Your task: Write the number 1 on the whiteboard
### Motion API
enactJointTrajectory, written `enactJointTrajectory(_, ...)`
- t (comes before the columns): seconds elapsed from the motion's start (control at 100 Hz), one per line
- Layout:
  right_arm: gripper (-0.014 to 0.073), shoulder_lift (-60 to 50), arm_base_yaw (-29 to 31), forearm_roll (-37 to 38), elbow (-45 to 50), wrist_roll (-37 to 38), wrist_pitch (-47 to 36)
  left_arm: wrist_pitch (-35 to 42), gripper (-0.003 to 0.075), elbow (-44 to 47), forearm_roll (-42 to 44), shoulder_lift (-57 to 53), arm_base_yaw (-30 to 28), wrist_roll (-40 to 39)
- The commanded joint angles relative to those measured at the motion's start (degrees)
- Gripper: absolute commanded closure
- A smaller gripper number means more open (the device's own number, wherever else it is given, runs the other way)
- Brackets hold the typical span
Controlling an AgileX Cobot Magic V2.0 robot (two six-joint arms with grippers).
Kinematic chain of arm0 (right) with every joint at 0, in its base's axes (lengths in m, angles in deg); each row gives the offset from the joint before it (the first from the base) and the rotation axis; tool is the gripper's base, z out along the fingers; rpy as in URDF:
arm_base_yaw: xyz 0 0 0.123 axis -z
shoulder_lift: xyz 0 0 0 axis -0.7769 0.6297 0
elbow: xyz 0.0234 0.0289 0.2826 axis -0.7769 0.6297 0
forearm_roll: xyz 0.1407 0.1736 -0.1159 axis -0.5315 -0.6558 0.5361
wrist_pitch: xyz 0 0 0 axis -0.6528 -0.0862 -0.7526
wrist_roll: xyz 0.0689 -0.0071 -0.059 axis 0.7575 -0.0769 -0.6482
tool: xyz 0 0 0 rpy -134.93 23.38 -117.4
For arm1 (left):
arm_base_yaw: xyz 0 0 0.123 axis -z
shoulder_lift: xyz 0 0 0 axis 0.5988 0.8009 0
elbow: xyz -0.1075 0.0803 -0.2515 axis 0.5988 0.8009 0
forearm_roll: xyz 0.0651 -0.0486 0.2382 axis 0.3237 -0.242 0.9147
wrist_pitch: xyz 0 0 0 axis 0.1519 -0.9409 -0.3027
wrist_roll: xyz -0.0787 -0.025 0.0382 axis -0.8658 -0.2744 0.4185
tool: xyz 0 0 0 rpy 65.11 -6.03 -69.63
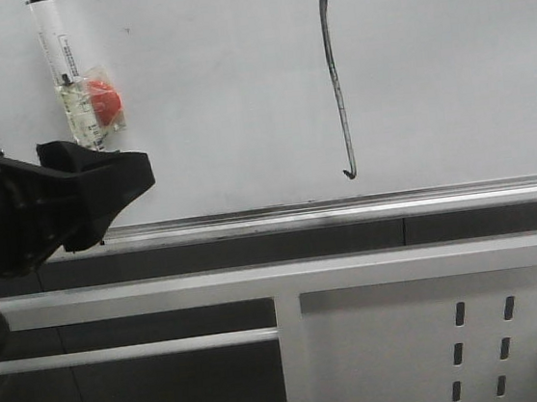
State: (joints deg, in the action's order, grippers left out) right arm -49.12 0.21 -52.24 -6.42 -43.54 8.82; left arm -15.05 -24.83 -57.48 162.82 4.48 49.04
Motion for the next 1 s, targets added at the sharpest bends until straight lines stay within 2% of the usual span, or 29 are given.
enactJointTrajectory(0.0,0.0663,0.41,0.39,1.39,-1.26,0.04,-3.86,12.82,0.0326,-0.96,-0.05,-1.45,0.21,-0.33)
enactJointTrajectory(0.32,0.0663,0.01,0.39,1.39,-1.22,0.04,-3.13,12.82,0.033,3.62,-0.01,-6.23,0.21,-0.33)
enactJointTrajectory(0.53,0.0663,-8.41,0.39,1.09,3.49,0.13,-12.22,12.82,0.0344,7.2,3.4,-11.33,0.21,-0.33)
enactJointTrajectory(0.61,0.0662,-14.9,0.39,1.19,7.81,0.31,-14.73,12.82,0.0413,8.65,5.04,-12.27,0.21,-0.24)
enactJointTrajectory(0.84,0.0662,-36.08,0.66,2.19,26.74,5.96,-20.44,12.82,0.0741,10.97,10.28,-12.27,0.21,-0.24)
enactJointTrajectory(0.92,0.0662,-42.51,0.77,5.49,34.67,5.86,-24.34,12.82,0.074,11.11,12.77,-12.27,0.21,0.03)
enactJointTrajectory(0.99,0.0663,-41.8,0.65,5.61,39.68,6.2,-26.98,12.82,0.074,11.11,14.05,-12.27,0.21,0.03)
